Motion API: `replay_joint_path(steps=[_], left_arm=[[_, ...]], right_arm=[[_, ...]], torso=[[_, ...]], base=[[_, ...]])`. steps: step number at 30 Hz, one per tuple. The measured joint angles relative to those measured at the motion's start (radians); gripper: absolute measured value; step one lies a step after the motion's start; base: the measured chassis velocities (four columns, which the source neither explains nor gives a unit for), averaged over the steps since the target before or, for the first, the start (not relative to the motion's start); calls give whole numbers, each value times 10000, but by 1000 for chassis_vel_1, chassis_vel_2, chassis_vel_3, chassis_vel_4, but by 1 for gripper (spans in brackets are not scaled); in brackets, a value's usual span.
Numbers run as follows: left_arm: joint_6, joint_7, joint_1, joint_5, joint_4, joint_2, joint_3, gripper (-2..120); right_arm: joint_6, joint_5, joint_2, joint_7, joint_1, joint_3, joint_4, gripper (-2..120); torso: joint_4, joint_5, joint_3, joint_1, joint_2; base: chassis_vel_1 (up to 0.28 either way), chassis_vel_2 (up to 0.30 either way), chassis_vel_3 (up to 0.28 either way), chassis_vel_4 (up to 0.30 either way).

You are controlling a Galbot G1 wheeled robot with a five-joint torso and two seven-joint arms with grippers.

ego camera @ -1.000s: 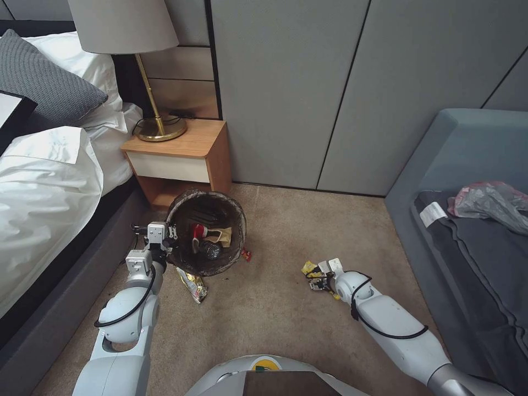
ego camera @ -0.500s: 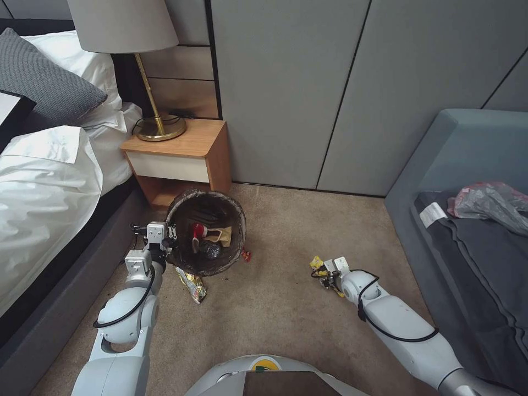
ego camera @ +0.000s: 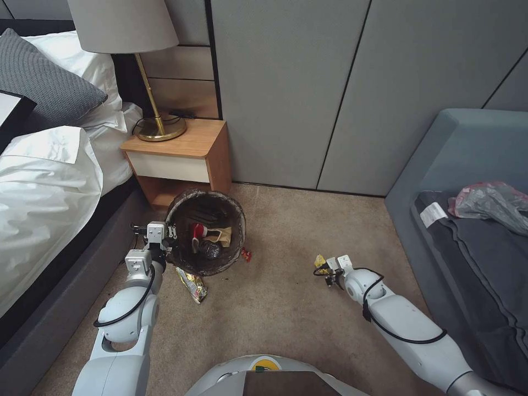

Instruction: Pick up the trash bin, then pick up the garbage from the floor and place it into the trash bin.

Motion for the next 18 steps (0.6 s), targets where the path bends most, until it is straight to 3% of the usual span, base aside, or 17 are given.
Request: replay_joint_path(steps=[7,15,18], left_arm=[[2,2,1,0,6,6,0,2],[49,15,20,32,-64,-27,65,2],[50,18,17,51,-65,-33,83,2]], right_arm=[[-379,555,-479,226,-387,720,1457,0],[-575,2199,-1587,813,-413,1762,5288,0],[-575,2567,-1805,817,-155,1831,5975,0]], torso=[[-2,2,0,0,0],[-1,-1,0,0,0],[-3,-1,0,0,1]], base=[[0,0,0,0],[0,0,0,0],[0,0,0,0]])
